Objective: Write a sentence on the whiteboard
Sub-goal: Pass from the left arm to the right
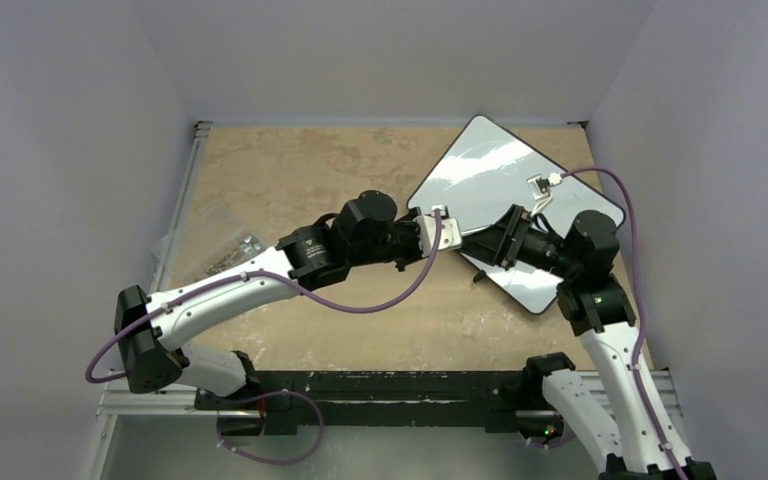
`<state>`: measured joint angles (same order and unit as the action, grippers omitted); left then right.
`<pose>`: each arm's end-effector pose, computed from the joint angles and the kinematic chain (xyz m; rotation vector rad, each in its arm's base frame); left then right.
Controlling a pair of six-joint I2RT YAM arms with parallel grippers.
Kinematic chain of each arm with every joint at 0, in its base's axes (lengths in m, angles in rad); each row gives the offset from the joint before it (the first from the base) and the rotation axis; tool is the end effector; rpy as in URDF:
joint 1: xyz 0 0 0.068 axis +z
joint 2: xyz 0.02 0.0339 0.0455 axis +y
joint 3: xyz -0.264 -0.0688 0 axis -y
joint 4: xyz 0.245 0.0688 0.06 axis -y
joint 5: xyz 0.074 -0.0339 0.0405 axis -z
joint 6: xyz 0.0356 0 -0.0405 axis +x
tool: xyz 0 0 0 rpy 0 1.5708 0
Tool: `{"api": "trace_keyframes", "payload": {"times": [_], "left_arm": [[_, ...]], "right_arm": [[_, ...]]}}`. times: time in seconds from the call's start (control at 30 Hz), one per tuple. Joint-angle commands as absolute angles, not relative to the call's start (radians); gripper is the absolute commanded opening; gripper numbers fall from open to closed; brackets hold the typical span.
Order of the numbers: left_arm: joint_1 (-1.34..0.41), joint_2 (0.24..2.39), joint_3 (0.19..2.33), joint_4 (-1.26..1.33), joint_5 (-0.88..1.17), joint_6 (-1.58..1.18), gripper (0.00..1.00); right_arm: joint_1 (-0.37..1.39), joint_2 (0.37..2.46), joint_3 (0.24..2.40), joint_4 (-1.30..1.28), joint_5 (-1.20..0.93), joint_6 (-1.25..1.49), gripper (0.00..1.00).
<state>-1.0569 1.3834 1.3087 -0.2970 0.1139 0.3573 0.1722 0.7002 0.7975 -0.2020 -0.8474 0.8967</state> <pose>0.1545 -0.2820 0.3747 1.3463 1.4567 -0.5704 0.1463 0.0525 0.3569 -0.0441 1.8760 1.4722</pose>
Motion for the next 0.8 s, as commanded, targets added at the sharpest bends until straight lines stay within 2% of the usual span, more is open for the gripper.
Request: {"api": "trace_keyframes", "payload": {"times": [0.0, 0.37, 0.6, 0.77], "left_arm": [[-1.063, 1.335, 1.296, -0.228, 0.17, 0.405, 0.0], [-1.065, 1.313, 1.293, -0.217, 0.188, 0.399, 0.0], [-1.07, 1.323, 1.286, -0.203, 0.2, 0.406, 0.0], [-1.079, 1.321, 1.273, -0.186, 0.209, 0.443, 0.0]], "right_arm": [[0.173, 0.709, 0.813, -0.124, -0.857, 0.909, 0.56], [0.175, 0.723, 0.795, -0.132, -0.843, 0.883, 0.51], [0.175, 0.732, 0.791, -0.114, -0.853, 0.895, 0.4], [0.175, 0.731, 0.776, -0.109, -0.856, 0.896, 0.35]]}}
